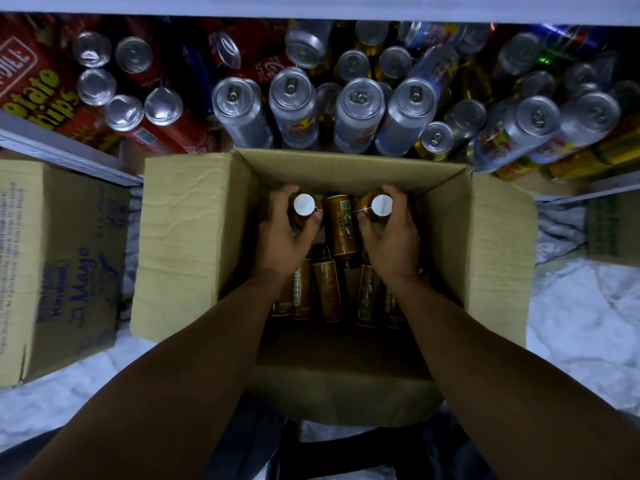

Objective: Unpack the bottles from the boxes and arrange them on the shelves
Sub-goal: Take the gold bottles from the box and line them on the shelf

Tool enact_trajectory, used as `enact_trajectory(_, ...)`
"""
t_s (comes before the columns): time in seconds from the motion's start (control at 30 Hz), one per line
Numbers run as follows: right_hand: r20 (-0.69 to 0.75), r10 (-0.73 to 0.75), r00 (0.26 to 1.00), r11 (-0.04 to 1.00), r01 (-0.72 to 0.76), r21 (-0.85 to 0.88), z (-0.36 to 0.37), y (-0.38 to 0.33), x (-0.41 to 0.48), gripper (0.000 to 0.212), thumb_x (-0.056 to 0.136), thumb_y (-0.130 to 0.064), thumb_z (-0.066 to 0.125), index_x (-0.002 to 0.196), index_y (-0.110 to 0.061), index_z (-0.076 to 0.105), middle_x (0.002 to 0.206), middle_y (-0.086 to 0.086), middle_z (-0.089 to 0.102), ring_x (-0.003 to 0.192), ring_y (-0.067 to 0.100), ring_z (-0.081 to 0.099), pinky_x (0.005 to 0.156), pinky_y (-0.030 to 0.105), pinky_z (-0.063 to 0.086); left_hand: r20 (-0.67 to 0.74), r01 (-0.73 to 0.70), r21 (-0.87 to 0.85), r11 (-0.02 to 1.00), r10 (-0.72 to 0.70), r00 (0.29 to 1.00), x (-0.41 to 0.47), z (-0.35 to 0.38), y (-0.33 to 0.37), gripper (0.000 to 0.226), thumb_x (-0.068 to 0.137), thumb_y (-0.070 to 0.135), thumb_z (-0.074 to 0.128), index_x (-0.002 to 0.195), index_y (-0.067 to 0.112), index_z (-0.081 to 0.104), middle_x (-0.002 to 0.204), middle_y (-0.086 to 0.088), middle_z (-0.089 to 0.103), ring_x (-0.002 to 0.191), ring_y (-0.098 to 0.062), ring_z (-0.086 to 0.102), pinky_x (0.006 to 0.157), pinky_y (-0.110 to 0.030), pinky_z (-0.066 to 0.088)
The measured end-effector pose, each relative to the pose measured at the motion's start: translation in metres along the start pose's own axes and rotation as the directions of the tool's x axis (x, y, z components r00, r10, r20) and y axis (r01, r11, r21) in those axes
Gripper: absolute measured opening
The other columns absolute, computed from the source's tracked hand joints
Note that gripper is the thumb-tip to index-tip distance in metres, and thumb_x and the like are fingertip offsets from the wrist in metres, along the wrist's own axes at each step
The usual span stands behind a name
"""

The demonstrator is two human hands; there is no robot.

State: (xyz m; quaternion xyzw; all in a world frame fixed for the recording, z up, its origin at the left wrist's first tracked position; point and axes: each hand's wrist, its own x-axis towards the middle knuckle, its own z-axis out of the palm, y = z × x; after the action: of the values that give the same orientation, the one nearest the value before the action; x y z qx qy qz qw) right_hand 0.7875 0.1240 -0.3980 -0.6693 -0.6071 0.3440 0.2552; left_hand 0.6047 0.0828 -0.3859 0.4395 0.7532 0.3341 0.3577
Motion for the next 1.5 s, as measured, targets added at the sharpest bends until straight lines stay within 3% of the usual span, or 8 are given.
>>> enact_trajectory(0.1, 0.017, -0.007, 1.000, 1.000, 0.007, 0.012, 0.004, 0.007, 0.001, 0.067, 0.084, -0.019, 0.078, 0.142, -0.021, 0.044, 0.142, 0.006, 0.054, 0.133, 0.025, 0.050, 0.108, 0.047, 0.045, 0.016, -0.007, -0.015, 1.000, 0.007, 1.000, -0.005, 0.002, -0.003, 0.051, 0.093, 0.031, 0.074, 0.135, 0.023, 0.047, 0.110, 0.017, 0.060, 0.100, 0.017, 0.055, 0.077, -0.004, 0.044)
enact_trajectory(0.27, 0.018, -0.011, 1.000, 1.000, 0.011, -0.005, 0.009, 0.010, 0.005, 0.069, 0.083, -0.008, 0.076, 0.144, -0.019, 0.044, 0.144, 0.008, 0.050, 0.136, 0.026, 0.046, 0.112, 0.049, 0.042, 0.059, 0.032, -0.037, 0.999, -0.029, 0.998, -0.003, 0.008, -0.011, 0.061, 0.085, 0.026, 0.081, 0.135, 0.027, 0.046, 0.124, 0.004, 0.064, 0.114, -0.007, 0.060, 0.091, -0.021, 0.051)
enact_trajectory(0.43, 0.004, -0.033, 0.999, 0.999, 0.033, -0.007, 0.010, 0.012, 0.009, 0.063, 0.086, -0.013, 0.074, 0.141, -0.021, 0.045, 0.137, 0.007, 0.054, 0.128, 0.026, 0.052, 0.106, 0.050, 0.046, 0.047, 0.042, -0.006, 0.999, -0.042, 0.998, 0.002, 0.009, -0.009, 0.061, 0.088, 0.014, 0.078, 0.139, 0.019, 0.044, 0.125, 0.001, 0.063, 0.116, -0.012, 0.059, 0.096, -0.030, 0.050)
enact_trajectory(0.73, 0.134, 0.058, 0.989, 0.963, -0.091, 0.253, -0.038, -0.020, -0.003, 0.071, 0.081, -0.017, 0.081, 0.136, -0.035, 0.040, 0.133, -0.004, 0.060, 0.125, 0.013, 0.056, 0.105, 0.040, 0.050, 0.074, 0.057, -0.080, 0.995, -0.051, 0.996, -0.015, -0.024, 0.025, 0.064, 0.085, 0.020, 0.079, 0.132, 0.035, 0.037, 0.115, 0.017, 0.065, 0.108, -0.002, 0.064, 0.094, -0.045, 0.057)
enact_trajectory(0.9, 0.249, -0.013, 0.968, 0.960, -0.058, 0.273, -0.072, -0.042, -0.015, 0.071, 0.088, -0.027, 0.076, 0.144, -0.040, 0.035, 0.133, -0.011, 0.062, 0.123, 0.006, 0.057, 0.101, 0.028, 0.046, 0.130, -0.002, -0.076, 0.997, 0.012, 0.991, -0.032, -0.045, 0.065, 0.070, 0.087, 0.029, 0.079, 0.140, 0.047, 0.037, 0.125, 0.019, 0.064, 0.119, -0.005, 0.061, 0.101, -0.044, 0.054)
enact_trajectory(1.2, 0.345, -0.054, 0.937, 0.941, -0.068, 0.332, -0.119, -0.077, -0.033, 0.070, 0.088, -0.031, 0.078, 0.144, -0.037, 0.037, 0.129, -0.017, 0.062, 0.118, -0.001, 0.059, 0.104, 0.037, 0.051, 0.210, -0.042, -0.132, 0.990, 0.069, 0.975, -0.054, -0.072, 0.118, 0.068, 0.087, 0.027, 0.080, 0.143, 0.040, 0.044, 0.128, 0.021, 0.062, 0.122, 0.002, 0.057, 0.106, -0.042, 0.051)
enact_trajectory(1.37, 0.367, -0.031, 0.930, 0.923, -0.114, 0.367, -0.177, -0.142, -0.061, 0.070, 0.087, -0.024, 0.080, 0.145, -0.032, 0.041, 0.126, -0.019, 0.062, 0.117, -0.002, 0.060, 0.104, 0.036, 0.052, 0.272, 0.003, -0.162, 0.987, 0.041, 0.961, -0.085, -0.117, 0.183, 0.071, 0.088, 0.021, 0.079, 0.147, 0.035, 0.042, 0.134, 0.015, 0.061, 0.122, 0.004, 0.056, 0.099, -0.027, 0.050)
enact_trajectory(1.5, 0.386, -0.008, 0.922, 0.930, -0.135, 0.341, -0.246, -0.216, -0.091, 0.070, 0.085, -0.031, 0.081, 0.142, -0.042, 0.042, 0.124, -0.014, 0.065, 0.111, 0.000, 0.064, 0.100, 0.036, 0.054, 0.307, 0.031, -0.151, 0.988, 0.017, 0.952, -0.122, -0.171, 0.259, 0.073, 0.086, 0.026, 0.082, 0.146, 0.041, 0.043, 0.135, 0.010, 0.062, 0.125, -0.006, 0.058, 0.102, -0.037, 0.053)
